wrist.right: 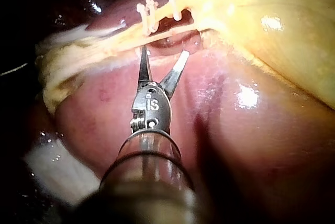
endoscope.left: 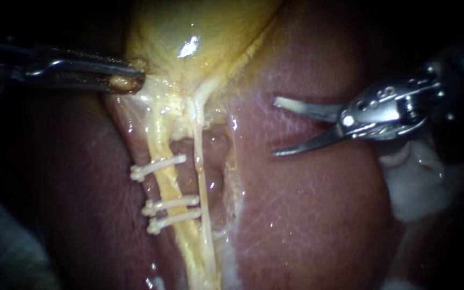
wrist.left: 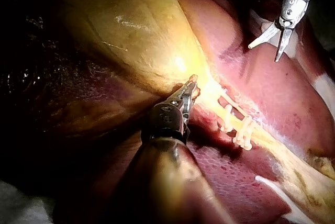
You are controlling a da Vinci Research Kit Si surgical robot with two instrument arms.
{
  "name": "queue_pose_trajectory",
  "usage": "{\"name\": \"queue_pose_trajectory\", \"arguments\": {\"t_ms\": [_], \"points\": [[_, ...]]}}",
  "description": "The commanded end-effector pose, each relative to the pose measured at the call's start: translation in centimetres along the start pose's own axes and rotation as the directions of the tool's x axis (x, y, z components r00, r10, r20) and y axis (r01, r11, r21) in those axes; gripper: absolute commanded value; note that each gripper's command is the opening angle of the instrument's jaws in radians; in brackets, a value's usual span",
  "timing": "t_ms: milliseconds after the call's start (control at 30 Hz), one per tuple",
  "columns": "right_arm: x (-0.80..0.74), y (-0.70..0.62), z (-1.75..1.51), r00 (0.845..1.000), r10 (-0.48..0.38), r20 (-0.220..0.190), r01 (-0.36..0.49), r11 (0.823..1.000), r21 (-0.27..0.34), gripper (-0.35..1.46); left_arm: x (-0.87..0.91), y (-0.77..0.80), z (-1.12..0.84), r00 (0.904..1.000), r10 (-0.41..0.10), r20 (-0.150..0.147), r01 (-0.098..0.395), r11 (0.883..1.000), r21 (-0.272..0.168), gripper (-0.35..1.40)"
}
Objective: Go to the cutting position left tube
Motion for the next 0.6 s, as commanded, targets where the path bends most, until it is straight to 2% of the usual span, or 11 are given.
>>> {"name": "queue_pose_trajectory", "arguments": {"t_ms": [33, 333, 600], "points": [[-0.01, -0.02, 0.07, 1.000, 0.008, -0.011, -0.008, 1.000, 0.015, 1.45, 0.00, 0.00, 0.00, 1.0000, 0.000, 0.000, 0.000, 1.000, 0.000, -0.35], [-0.07, -0.18, 0.60, 0.997, 0.078, -0.021, -0.074, 0.988, 0.136, 1.45, 0.00, 0.03, -0.02, 1.0000, -0.001, 0.000, 0.001, 1.000, 0.001, -0.35], [-0.18, -0.29, 1.05, 0.992, 0.127, -0.006, -0.123, 0.967, 0.224, 1.45, 0.00, 0.04, -0.02, 1.0000, -0.001, 0.000, 0.001, 1.000, 0.002, -0.35]]}}
